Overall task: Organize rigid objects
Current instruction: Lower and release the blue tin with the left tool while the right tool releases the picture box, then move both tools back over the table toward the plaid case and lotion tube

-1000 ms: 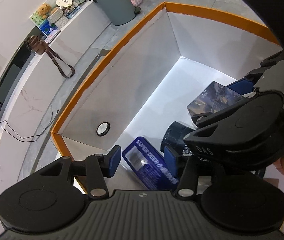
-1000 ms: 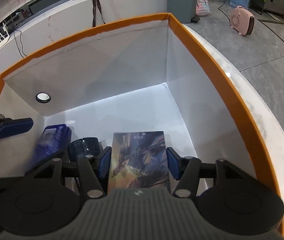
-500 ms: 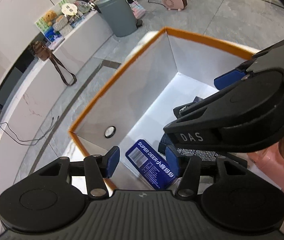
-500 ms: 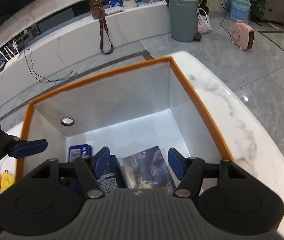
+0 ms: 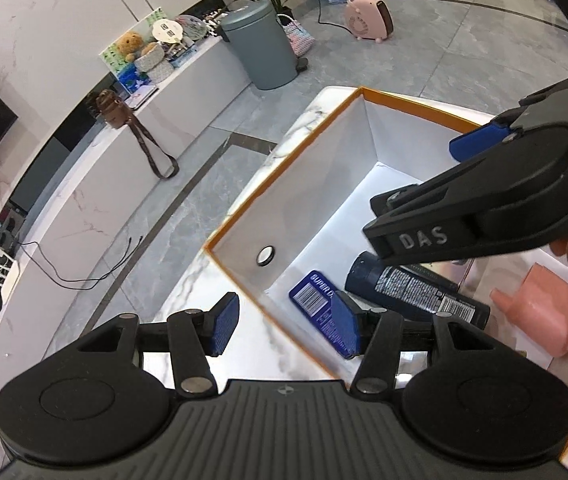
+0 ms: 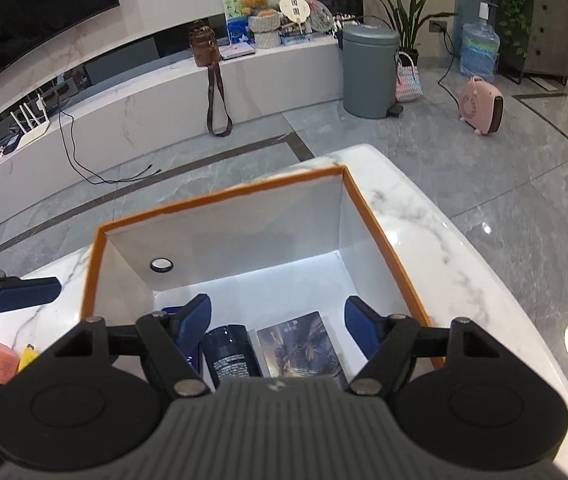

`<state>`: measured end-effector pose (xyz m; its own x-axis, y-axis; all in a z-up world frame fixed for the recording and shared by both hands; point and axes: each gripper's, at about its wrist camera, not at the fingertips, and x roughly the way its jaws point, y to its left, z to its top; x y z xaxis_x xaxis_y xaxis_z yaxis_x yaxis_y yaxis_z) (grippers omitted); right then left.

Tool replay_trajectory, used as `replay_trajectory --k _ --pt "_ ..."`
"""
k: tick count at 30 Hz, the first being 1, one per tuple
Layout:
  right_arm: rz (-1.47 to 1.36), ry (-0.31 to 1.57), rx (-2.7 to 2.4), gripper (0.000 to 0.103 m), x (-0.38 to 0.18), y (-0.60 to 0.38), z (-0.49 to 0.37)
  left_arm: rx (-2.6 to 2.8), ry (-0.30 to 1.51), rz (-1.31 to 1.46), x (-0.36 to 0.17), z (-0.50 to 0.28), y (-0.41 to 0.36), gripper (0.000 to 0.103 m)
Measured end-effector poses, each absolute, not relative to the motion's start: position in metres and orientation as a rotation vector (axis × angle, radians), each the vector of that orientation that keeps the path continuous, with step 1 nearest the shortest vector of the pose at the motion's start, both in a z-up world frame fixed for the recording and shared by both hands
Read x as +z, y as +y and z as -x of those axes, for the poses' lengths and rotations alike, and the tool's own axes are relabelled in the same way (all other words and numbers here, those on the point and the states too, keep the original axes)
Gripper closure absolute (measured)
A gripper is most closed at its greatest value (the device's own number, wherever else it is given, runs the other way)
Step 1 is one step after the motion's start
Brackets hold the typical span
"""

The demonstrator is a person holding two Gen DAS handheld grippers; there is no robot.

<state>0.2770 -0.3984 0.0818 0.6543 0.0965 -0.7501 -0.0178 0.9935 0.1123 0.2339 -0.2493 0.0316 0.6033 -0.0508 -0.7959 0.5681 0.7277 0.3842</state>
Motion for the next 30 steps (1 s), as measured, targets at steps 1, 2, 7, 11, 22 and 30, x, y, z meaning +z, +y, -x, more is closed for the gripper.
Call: replay_trajectory --k 1,2,7,11,22,30 --pt "-0.096 0.849 0.067 0.028 0.084 -0.397 -0.275 -0.387 0.854 -0.672 0.034 -0.232 -0.247 0.04" --pt "-0.094 0.844 0.069 0.028 0.086 -0.396 -0.273 -0.384 0.851 -0.667 0.036 -0.231 -0.244 0.04" --pt "-0.076 0.821 0.079 0.028 0.095 -0.388 -0.264 -0.362 0.843 -0.663 0.045 -0.224 -0.233 0.038" --pt "-0.066 0.799 0.095 0.027 0.104 -0.381 -0.256 -0.342 0.831 -0.659 0.053 -0.221 -0.225 0.038" --pt "-0.024 0.713 0.153 0.022 0.133 -0.355 -0.224 -0.3 0.761 -0.597 0.082 -0.197 -0.195 0.032" --pt "0.051 0.687 0.21 0.022 0.136 -0.324 -0.199 -0.268 0.77 -0.518 0.079 -0.176 -0.154 0.032"
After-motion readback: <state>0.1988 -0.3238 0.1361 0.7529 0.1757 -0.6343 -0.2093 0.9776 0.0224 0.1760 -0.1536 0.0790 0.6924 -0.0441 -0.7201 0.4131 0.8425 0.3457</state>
